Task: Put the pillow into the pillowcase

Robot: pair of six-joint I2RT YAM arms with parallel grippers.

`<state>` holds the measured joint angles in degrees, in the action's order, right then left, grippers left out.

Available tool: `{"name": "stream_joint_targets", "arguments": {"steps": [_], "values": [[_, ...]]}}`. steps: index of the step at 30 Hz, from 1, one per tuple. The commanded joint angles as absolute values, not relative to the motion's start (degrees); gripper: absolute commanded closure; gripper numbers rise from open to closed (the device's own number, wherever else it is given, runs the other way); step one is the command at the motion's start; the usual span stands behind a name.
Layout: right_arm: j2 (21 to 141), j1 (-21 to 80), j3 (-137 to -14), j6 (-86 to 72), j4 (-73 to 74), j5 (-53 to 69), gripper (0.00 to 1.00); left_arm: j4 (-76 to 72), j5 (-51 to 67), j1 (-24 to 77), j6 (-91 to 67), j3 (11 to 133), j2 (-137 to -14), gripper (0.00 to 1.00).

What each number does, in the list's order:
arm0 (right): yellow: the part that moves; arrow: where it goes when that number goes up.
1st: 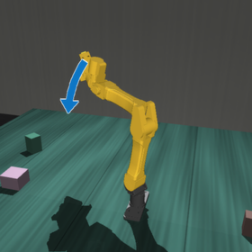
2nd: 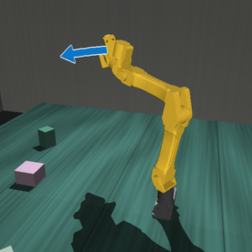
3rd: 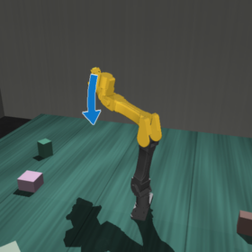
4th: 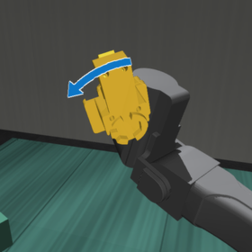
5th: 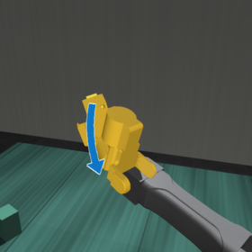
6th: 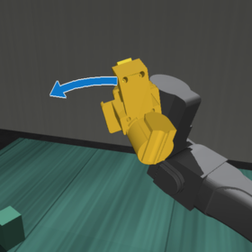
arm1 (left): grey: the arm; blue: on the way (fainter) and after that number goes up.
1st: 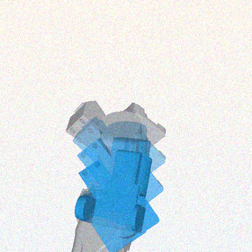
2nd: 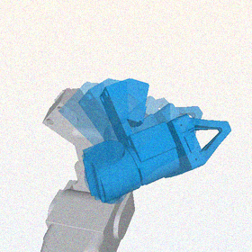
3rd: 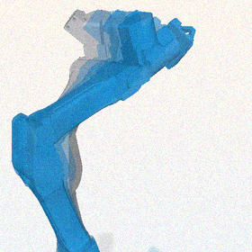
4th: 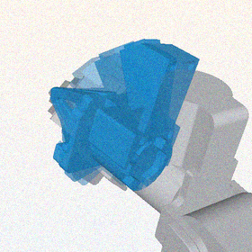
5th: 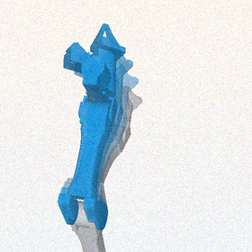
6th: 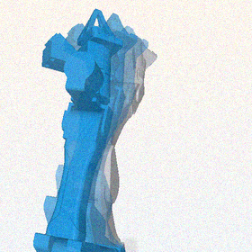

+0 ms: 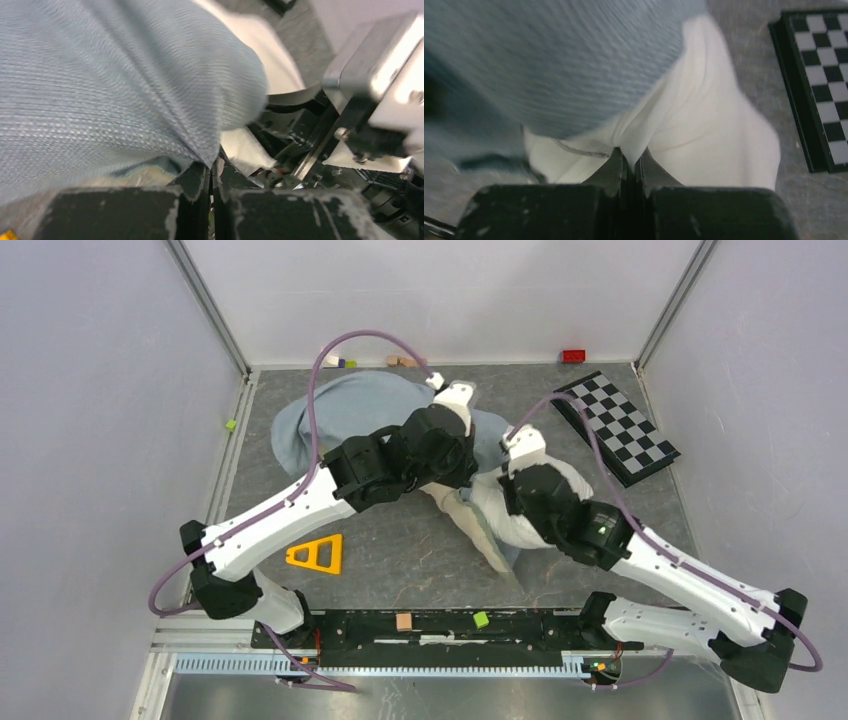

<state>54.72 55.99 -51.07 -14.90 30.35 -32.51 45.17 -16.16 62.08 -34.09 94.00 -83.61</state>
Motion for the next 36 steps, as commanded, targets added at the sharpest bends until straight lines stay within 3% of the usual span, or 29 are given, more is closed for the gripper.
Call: {"name": "stream_joint_targets", "arguments": {"steps": [1,5,14,21,29,33,35,36], "values": [[53.52,54.86,-64.34,-20.51,13.03,-26.04,1.0,37.4,-9.04,68.44,-30.38,111.17,-86.39,0.97],[51.21,54.76,-65.09,-24.46,4.46,-23.03,1.0,39.95,-1.9,63.93,-33.65,118.13,-88.94,0.97],[51.45,54.76,-53.31,-36.57,0.64,-29.38,0.99,45.35,16.62,62.85,-39.96,152.98,-105.2,0.97],[49.78,57.2,-49.57,-37.45,0.44,-33.22,1.0,43.6,23.65,52.26,-44.12,151.35,-109.73,0.97],[54.85,59.91,-56.88,-39.14,5.29,-32.72,1.0,48.65,22.59,41.27,-41.93,151.0,-120.88,0.97],[58.07,46.47,-56.22,-42.19,7.07,-19.63,1.0,48.78,22.4,37.94,-40.94,151.34,-124.47,0.96],[60.13,36.11,-52.68,-44.1,4.36,-9.54,1.0,48.78,22.41,37.46,-40.44,151.35,-124.51,0.88],[61.3,32.13,-51.03,-44.9,3.22,-6.64,1.0,48.82,22.48,37.66,-40.05,151.16,-124.29,0.79]]}}
